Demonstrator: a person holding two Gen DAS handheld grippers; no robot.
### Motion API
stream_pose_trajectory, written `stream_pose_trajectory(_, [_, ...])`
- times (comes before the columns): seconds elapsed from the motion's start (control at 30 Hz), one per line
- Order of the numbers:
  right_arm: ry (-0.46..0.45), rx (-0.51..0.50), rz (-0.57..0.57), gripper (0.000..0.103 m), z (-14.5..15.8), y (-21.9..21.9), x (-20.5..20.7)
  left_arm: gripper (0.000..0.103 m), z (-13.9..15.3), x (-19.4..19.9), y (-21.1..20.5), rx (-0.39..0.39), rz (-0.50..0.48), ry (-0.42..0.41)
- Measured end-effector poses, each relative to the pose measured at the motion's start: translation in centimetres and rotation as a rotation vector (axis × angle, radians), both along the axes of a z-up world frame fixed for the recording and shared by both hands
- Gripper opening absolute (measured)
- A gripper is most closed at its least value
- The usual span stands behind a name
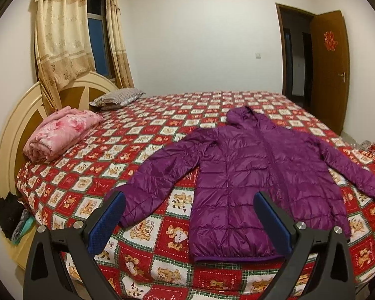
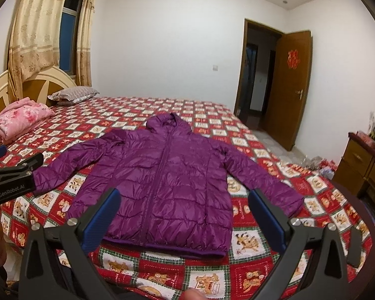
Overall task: Fold large clothes
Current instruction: 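Grasp the jacket sleeve cuff with the right gripper and lift it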
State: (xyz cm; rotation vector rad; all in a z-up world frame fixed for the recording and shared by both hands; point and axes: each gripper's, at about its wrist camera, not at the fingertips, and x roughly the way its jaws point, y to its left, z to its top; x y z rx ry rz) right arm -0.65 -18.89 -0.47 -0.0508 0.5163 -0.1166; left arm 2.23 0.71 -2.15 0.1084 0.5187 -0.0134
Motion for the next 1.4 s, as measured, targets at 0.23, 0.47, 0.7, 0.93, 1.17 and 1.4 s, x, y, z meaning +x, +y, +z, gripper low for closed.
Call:
stream_pose_trajectory(0.23, [0.082, 0.077, -0.129, 0.103, -2.6, -7.0, 3.8, 0.102, -2.2, 5.1, -2.0, 0.096, -0.026, 0.035])
stream_pose_trajectory(0.47, [0.149, 0.148, -0.330, 0.103, -5.4, -17.4, 7.6, 0.102, -3.1, 11.5, -4.6, 0.158, -0.067, 0.054])
stream_pose_trajectory(0.7, [0.279, 0.224, -0.552, 0.090, -10.3, -28.2, 10.4, 0.102, -4.0, 18.5, -6.7, 0.214, -0.061, 0.041])
stream_pose_trajectory(0.93, [0.373, 0.269, -0.575, 0.073, -13.3, -31.6, 12.0, 0.102, -7.3, 25.5, -7.7, 0.289, -0.001, 0.094])
stream_pose_trajectory(1.17, [0.403, 0.259, -0.508, 0.015, -13.4, -32.1, 13.4, 0.102, -9.8, 29.8, -6.8, 0.288, 0.032, 0.159])
stream_pose_trajectory(1.4, [0.368, 0.110, -0.523, 0.010, -9.7, -33.6, 16.3, 0.102, -9.5, 33.5, -4.7, 0.294, 0.083, 0.173])
